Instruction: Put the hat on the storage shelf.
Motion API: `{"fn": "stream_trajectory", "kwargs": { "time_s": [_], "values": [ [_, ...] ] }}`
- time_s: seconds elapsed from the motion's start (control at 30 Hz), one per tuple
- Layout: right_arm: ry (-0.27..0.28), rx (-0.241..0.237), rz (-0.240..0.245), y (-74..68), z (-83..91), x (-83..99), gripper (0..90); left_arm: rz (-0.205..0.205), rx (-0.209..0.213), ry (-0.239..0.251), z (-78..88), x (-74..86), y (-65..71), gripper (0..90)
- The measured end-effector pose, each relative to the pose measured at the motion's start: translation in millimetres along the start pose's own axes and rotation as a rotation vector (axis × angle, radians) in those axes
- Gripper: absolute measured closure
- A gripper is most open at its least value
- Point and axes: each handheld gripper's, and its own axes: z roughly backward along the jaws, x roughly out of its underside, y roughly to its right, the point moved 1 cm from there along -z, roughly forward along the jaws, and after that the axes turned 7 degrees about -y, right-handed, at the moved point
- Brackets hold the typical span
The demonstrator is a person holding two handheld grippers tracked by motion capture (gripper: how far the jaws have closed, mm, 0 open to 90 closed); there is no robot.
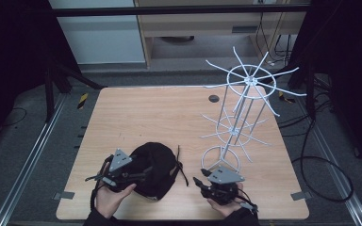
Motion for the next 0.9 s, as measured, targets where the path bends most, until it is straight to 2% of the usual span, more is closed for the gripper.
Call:
{"fn": "stream_trajectory", "kwargs": {
  "time_s": [0.2,0.33,0.43,0.6,0.77,0.87,0.9],
  "values": [
    [0.002,0.088,-0.096,27.7,29.9,23.5,56.4,0.061,-0.024,-0.034,-20.6,-11.8,2.0,23.9],
    [0.003,0.155,-0.162,45.9,44.7,35.3,54.9,0.09,-0.032,-0.066,-33.7,-11.5,-0.5,25.9],
    [0.004,0.211,-0.19,59.8,51.1,41.3,53.2,0.118,-0.031,-0.084,-41.2,-9.1,-3.3,29.7],
    [-0.009,0.289,-0.233,82.9,54.8,50.8,51.0,0.155,-0.038,-0.114,-50.3,-5.2,-7.6,39.9],
    [-0.023,0.32,-0.284,101.4,55.2,58.5,51.0,0.182,-0.052,-0.132,-53.8,-2.1,-14.1,59.1],
    [-0.033,0.326,-0.304,107.8,54.7,61.3,51.1,0.196,-0.06,-0.129,-52.7,-0.6,-18.6,70.8],
    [-0.033,0.331,-0.296,110.0,54.7,62.2,51.1,0.198,-0.061,-0.125,-51.2,-0.3,-20.1,72.9]
  ]
}}
